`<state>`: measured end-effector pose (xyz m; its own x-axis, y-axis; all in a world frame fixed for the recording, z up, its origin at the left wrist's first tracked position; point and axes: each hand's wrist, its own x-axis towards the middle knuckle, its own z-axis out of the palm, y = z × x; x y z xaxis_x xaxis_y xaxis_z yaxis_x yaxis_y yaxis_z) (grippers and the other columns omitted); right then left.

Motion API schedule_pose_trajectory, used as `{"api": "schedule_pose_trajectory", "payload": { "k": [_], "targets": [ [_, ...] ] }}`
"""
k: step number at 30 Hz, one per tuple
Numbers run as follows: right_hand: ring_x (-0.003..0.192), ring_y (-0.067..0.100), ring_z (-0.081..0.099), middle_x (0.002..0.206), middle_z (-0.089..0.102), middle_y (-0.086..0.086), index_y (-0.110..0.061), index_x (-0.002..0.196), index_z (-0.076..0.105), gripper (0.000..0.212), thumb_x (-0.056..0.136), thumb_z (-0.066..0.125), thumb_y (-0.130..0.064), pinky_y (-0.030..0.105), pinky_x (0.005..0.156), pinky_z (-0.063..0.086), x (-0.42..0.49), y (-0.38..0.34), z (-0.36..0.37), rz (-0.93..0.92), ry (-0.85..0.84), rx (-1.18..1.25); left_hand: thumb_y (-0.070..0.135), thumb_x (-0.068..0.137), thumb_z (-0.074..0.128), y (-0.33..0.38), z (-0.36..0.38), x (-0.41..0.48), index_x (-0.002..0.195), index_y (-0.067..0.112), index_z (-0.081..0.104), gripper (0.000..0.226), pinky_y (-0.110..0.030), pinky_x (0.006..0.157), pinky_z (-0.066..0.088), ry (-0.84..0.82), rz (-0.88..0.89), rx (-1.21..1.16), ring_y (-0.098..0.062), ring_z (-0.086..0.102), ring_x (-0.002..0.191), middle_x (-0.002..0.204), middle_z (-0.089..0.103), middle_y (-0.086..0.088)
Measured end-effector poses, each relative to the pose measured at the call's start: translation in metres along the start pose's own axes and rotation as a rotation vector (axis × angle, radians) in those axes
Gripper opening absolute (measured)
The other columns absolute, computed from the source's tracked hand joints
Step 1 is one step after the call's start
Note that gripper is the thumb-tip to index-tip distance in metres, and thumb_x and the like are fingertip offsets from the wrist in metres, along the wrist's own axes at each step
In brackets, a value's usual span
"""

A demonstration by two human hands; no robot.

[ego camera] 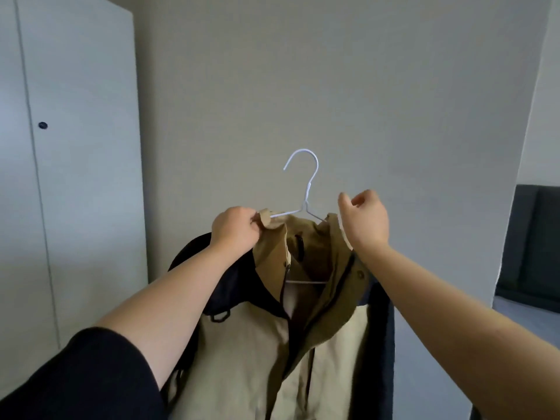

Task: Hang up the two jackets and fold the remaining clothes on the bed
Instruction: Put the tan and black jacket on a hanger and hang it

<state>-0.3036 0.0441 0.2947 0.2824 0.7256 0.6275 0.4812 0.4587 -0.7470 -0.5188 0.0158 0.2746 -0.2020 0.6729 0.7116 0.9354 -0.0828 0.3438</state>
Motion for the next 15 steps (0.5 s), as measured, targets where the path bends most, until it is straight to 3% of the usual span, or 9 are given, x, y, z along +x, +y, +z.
{"api": "schedule_pose_trajectory", "payload": {
  "k": [2,4,5,6,7,10,11,12,15],
  "targets": [
    [0.064,0.019,0.052,0.068,0.052,0.0,-0.013,0.072,0.049,0.043,0.086,0.05,-0.054,0.028,0.053,0.034,-0.002,0.0,0.0,0.031,-0.277,-0.331,0.015,0.082,0.054,0.0,0.006,-0.002,0.056,0.015,0.04,0.03,-0.029,0.054,0.029,0.022,-0.003,0.017,-0.027,0.045,0.065,0.062,0.047,0.0],
    [0.075,0.024,0.055,0.077,0.057,0.003,-0.014,0.08,0.053,0.025,0.085,0.057,-0.038,0.028,0.062,0.04,-0.009,0.007,0.005,-0.011,-0.53,-0.608,0.014,0.082,0.053,0.0,0.011,-0.004,0.056,0.015,0.039,0.03,-0.029,0.053,0.028,0.032,-0.009,0.021,-0.028,0.044,0.064,0.06,0.045,0.001],
    [0.079,0.025,0.055,0.083,0.059,0.004,-0.014,0.084,0.055,0.01,0.083,0.058,-0.024,0.027,0.063,0.04,-0.012,0.009,0.005,-0.059,-0.559,-0.666,0.013,0.083,0.052,-0.001,0.013,-0.005,0.056,0.015,0.038,0.03,-0.029,0.052,0.026,0.035,-0.014,0.017,-0.027,0.044,0.064,0.058,0.043,0.002],
    [0.078,0.026,0.053,0.083,0.059,0.005,-0.014,0.082,0.055,0.002,0.081,0.055,-0.012,0.025,0.061,0.039,-0.014,0.012,0.005,-0.101,-0.526,-0.631,0.013,0.083,0.052,-0.003,0.015,-0.006,0.055,0.016,0.037,0.032,-0.029,0.05,0.025,0.037,-0.019,0.013,-0.026,0.044,0.063,0.057,0.042,0.003],
    [0.074,0.025,0.052,0.076,0.057,0.004,-0.014,0.076,0.052,0.009,0.079,0.052,-0.005,0.025,0.055,0.036,-0.014,0.014,0.005,-0.141,-0.434,-0.529,0.013,0.084,0.051,-0.005,0.017,-0.007,0.055,0.016,0.037,0.032,-0.03,0.05,0.024,0.039,-0.029,0.012,-0.026,0.044,0.063,0.057,0.041,0.003],
    [0.057,0.015,0.045,0.059,0.047,-0.005,-0.02,0.066,0.043,0.02,0.075,0.048,-0.003,0.024,0.045,0.027,-0.024,0.015,-0.001,-0.173,-0.022,-0.097,0.011,0.083,0.051,-0.01,0.018,-0.006,0.058,0.015,0.043,0.026,-0.03,0.053,0.026,0.076,-0.09,-0.011,-0.026,0.043,0.064,0.06,0.045,0.001],
    [0.055,0.013,0.044,0.057,0.046,-0.006,-0.021,0.064,0.042,0.021,0.074,0.049,-0.004,0.022,0.045,0.027,-0.03,0.018,-0.002,-0.205,-0.001,-0.078,0.01,0.082,0.051,-0.011,0.018,-0.005,0.059,0.014,0.044,0.025,-0.03,0.053,0.026,0.101,-0.115,-0.038,-0.027,0.041,0.064,0.061,0.046,-0.001],
    [0.055,0.016,0.044,0.056,0.045,-0.006,-0.021,0.063,0.041,0.022,0.074,0.05,-0.004,0.022,0.047,0.028,-0.039,0.023,-0.002,-0.255,-0.083,-0.165,0.009,0.081,0.051,-0.012,0.018,-0.005,0.057,0.014,0.043,0.026,-0.03,0.053,0.024,0.132,-0.137,-0.07,-0.027,0.04,0.063,0.06,0.045,-0.001],
    [0.067,0.02,0.048,0.064,0.045,-0.007,-0.023,0.062,0.04,0.026,0.076,0.051,-0.004,0.024,0.054,0.033,-0.063,0.044,0.001,-0.344,-0.674,-0.597,0.005,0.079,0.051,-0.011,0.024,-0.013,0.052,0.016,0.033,0.034,-0.031,0.05,0.02,0.18,-0.144,-0.13,-0.028,0.04,0.06,0.053,0.037,0.003]
  ]
}}
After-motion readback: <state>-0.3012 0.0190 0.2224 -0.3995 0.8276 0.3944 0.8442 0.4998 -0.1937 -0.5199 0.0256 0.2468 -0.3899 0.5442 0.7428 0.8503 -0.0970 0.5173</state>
